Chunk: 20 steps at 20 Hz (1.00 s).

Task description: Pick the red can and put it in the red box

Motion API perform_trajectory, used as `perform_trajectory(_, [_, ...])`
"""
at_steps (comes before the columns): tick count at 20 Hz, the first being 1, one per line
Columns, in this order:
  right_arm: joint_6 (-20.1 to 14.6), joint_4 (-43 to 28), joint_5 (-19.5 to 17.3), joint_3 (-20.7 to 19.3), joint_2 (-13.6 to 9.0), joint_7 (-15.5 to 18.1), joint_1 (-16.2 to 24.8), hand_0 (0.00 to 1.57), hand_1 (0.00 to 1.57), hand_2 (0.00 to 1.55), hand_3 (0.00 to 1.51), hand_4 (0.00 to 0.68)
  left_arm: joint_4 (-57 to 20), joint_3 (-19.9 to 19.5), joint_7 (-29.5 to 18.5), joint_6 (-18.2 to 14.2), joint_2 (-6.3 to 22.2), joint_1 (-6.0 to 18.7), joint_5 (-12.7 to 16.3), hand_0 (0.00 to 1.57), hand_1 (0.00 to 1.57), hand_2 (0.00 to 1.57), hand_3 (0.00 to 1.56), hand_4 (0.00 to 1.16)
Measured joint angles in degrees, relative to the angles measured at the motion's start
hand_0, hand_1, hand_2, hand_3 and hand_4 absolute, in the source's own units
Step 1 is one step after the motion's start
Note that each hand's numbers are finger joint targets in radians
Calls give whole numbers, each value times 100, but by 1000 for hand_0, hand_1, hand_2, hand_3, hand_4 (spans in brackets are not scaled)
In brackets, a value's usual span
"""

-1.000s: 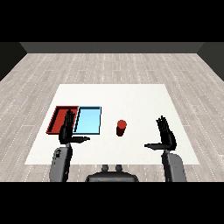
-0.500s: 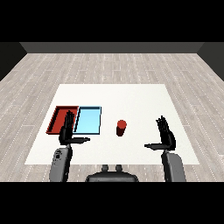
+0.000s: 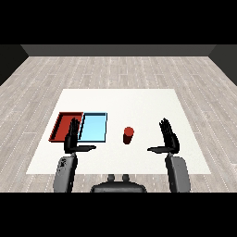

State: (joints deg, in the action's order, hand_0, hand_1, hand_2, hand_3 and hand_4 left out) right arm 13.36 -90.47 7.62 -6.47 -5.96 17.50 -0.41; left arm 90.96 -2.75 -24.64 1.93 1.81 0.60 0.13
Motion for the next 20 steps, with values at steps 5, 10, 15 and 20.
perform_trajectory(5, [-124,492,-5,79,176,-78,-376,0,0,0,0,0,-116,-89,10,23,66,116,63,0,0,0,0,0])
perform_trajectory(10, [-119,980,-13,159,300,63,-601,0,0,0,0,0,9,-59,143,41,54,91,137,0,0,0,0,0])
perform_trajectory(15, [-192,1184,9,270,453,91,-709,0,0,0,0,0,-15,-87,213,-10,46,189,170,0,0,0,0,0])
perform_trajectory(20, [-410,1530,-22,512,552,330,-829,0,0,0,0,0,-128,-139,44,51,86,155,211,0,0,0,0,0])
